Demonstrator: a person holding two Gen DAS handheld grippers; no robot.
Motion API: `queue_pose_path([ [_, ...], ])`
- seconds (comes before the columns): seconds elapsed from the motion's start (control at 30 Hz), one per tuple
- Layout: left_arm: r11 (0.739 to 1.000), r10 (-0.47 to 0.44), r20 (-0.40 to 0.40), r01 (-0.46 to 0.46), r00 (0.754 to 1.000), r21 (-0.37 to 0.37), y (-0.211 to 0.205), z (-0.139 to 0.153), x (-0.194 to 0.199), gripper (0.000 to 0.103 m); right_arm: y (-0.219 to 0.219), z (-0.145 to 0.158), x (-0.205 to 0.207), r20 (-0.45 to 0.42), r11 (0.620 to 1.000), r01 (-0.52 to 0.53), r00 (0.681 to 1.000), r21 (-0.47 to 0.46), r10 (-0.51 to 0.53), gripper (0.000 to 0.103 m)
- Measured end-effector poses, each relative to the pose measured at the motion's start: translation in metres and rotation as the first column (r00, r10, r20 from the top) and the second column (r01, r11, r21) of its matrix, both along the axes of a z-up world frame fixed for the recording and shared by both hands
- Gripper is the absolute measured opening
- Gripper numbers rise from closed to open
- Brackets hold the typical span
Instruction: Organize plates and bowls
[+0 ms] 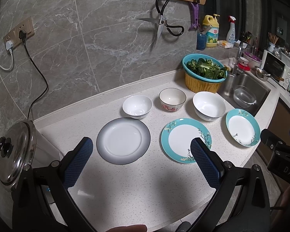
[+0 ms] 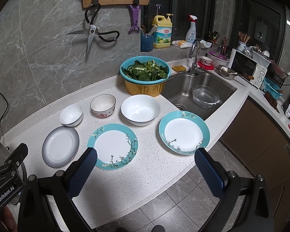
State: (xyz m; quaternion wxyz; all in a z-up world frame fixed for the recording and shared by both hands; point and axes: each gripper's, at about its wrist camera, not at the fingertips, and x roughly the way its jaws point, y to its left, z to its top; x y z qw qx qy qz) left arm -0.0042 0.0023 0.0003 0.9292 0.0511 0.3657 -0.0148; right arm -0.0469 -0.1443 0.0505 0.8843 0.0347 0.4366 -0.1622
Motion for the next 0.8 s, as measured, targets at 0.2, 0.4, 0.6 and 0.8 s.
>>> queue_pose_path([
  [0.2,1.000,0.001,-0.001,-0.001,1.000,0.001,0.0000,-0.0001,0.0002,0.103,-0.0007,0.0000,0.0009,0.000,1.000,0.000,1.000,0.000,0.000,0.103],
  [0.4,1.000,-0.001,-0.002,0.001,1.000,0.000,0.0002,0.0000,0.0000,0.103,-0.0005,0.0002,0.0009,-0.001,1.000,0.000,1.000,0.000,0.000,0.103],
  [0.6,1.000,0.001,-0.003,-0.001,1.000,0.000,0.0001,-0.0001,0.0003,0.103,-0.0008,-0.0002,0.0019,-0.002,1.000,0.000,1.000,0.000,0.000,0.103],
  [0.8,1.000,0.001,-0.003,-0.001,1.000,0.001,0.0000,-0.0001,0.0005,0.103,-0.0008,-0.0004,0.0023,-0.003,1.000,0.000,1.000,0.001,0.000,0.103],
])
